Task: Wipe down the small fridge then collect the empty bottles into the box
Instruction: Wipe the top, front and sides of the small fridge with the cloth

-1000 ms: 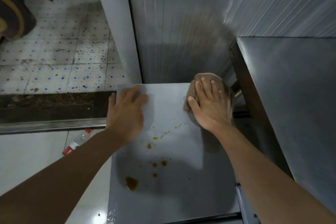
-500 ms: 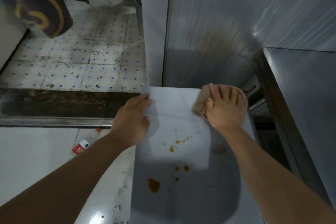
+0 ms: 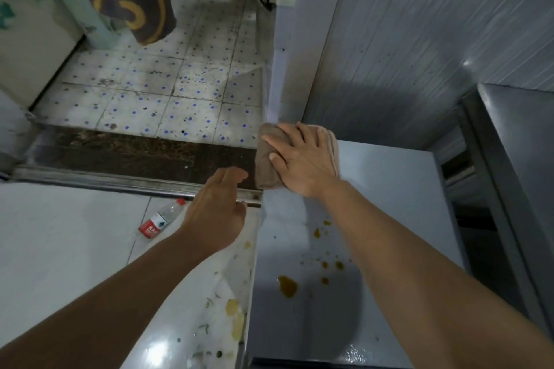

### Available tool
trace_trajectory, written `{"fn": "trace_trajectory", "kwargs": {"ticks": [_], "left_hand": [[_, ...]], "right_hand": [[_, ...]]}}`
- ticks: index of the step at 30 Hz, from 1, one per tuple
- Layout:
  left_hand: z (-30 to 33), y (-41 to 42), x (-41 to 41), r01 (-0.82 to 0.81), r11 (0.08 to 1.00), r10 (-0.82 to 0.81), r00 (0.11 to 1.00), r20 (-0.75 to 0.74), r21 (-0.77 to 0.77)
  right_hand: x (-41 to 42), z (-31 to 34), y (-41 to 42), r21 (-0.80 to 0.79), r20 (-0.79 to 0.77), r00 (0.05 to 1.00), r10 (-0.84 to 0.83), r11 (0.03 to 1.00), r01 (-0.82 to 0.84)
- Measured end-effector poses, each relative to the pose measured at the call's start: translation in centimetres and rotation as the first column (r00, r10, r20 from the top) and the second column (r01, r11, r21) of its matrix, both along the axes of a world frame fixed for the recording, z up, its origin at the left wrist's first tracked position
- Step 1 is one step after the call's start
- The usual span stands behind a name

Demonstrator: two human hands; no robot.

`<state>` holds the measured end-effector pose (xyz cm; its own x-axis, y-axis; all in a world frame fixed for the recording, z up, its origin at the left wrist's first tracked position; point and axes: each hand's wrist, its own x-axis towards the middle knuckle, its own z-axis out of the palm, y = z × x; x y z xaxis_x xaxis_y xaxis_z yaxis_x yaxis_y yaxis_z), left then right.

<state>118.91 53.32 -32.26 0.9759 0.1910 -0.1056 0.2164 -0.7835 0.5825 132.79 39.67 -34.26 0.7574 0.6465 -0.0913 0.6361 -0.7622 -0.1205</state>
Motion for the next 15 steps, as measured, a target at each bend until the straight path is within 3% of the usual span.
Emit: {"fn": "trace_trajectory", "kwargs": {"ticks": [8,11,13,15], "left_hand": [[1.3,0.1,-1.3,0.006,1.0,-0.007,0.999,0.032,0.012],[1.3,-0.5,-1.4,0.034,0.999,-0.034,0.998,0.06,-0.009],[1.2,-1.2,-1.2,0.058,0.998,-0.058,0.994,0.087,-0.001],[0.9,-2.1,-0.9,0.082,0.996,-0.086,0.99,0.112,0.035]], "right_hand": [[-12.9,-0.2,-3.5,0.062,0.011,0.988,0.155,0.986,-0.156],[-12.9,-0.1,-5.3,0.033,0.003,0.985,0.17,0.985,-0.17],[-10.1,0.1,-6.1,-0.033,0.023,0.994,0.107,0.994,-0.106],[-6.3,0.2,-6.9,-0.092,0.031,0.998,-0.059,0.994,0.062]]}}
